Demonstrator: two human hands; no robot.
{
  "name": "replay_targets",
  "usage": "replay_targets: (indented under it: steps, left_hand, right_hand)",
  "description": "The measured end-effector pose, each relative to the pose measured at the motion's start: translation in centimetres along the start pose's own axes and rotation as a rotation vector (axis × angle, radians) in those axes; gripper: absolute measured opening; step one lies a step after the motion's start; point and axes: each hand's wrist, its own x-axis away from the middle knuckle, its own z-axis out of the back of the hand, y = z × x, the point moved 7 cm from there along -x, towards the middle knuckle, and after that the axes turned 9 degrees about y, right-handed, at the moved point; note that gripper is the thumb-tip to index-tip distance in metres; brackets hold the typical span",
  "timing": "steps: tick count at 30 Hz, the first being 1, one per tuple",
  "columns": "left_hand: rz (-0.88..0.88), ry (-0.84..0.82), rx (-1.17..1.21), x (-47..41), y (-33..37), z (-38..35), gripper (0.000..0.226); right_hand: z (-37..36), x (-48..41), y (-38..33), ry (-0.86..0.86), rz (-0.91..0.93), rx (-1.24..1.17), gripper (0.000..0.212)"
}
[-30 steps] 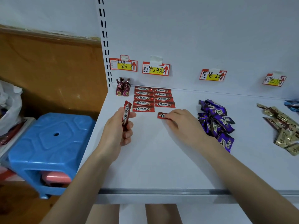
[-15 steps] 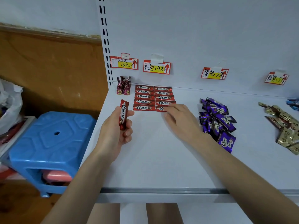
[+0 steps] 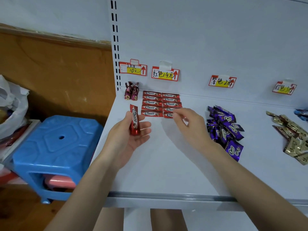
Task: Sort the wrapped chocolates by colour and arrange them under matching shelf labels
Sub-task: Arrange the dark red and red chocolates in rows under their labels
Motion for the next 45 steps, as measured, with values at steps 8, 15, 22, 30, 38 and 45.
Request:
replay_targets:
  steps: [8, 15, 22, 30, 38, 45]
  left_hand:
    - [-0.173, 0.024, 0.047, 1.4, 0.4, -0.5, 0.031]
    - [-0.2, 0.025, 0.007, 2.0, 0.9, -0.4, 0.022]
    - [-0.18, 0.114, -0.154, 0.8, 1.6, 1.3, 0.011]
    - [-0.597, 0.198, -0.878, 1.0, 3.3, 1.2, 0.009]
    - [-0.673, 0.113, -1.654, -0.2, 0.4, 2.1, 0.048]
    - [-0.669, 0.123, -1.639, -0.4, 0.2, 2.3, 0.049]
  right_hand:
    - [-0.7, 2.9, -6.3, -0.08, -0.059, -0.346, 0.011]
    - [-2.3, 3.4, -6.6, -0.164, -0.126, -0.395, 0.027]
    - [-0.9, 2.8, -6.4, -0.154, 0.09, -0.163, 0.013]
    - [-1.8, 1.5, -3.7, -0.177, 0.181, -0.013, 0.022]
    - [-5.2, 0.5, -1.4, -0.295, 0.192, 0.266, 0.024]
    - [-4.9, 2.2, -1.6, -0.228, 0.206, 0.28, 0.025]
